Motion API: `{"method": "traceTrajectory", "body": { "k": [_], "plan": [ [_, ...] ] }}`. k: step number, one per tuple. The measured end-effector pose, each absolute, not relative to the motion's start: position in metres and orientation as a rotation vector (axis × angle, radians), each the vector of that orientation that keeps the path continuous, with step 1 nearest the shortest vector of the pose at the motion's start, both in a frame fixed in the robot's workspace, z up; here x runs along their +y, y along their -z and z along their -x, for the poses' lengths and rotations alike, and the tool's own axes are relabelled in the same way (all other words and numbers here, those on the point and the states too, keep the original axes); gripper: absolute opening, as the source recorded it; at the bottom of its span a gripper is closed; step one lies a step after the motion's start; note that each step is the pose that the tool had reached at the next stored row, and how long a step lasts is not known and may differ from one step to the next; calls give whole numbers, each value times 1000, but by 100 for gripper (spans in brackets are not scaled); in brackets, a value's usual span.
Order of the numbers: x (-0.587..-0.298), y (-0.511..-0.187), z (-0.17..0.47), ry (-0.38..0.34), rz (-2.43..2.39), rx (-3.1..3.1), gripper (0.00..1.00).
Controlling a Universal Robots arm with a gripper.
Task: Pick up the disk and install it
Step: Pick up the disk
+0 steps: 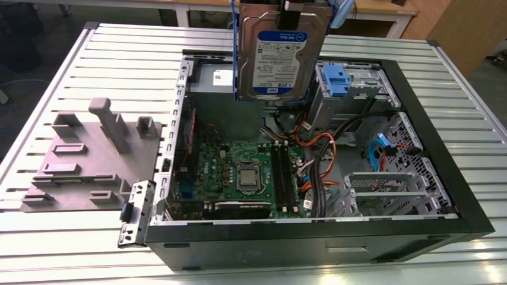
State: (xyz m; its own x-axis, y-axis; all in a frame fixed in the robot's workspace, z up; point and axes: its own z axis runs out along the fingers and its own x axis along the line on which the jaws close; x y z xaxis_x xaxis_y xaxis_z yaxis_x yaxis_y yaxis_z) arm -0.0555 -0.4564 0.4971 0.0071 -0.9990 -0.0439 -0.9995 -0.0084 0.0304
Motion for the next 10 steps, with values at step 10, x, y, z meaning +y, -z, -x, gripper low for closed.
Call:
{"method": "traceTrajectory", "body": {
  "k": [10],
  "plan": [
    [-464,-497,55,-82,2223,2205,35]
  ]
}}
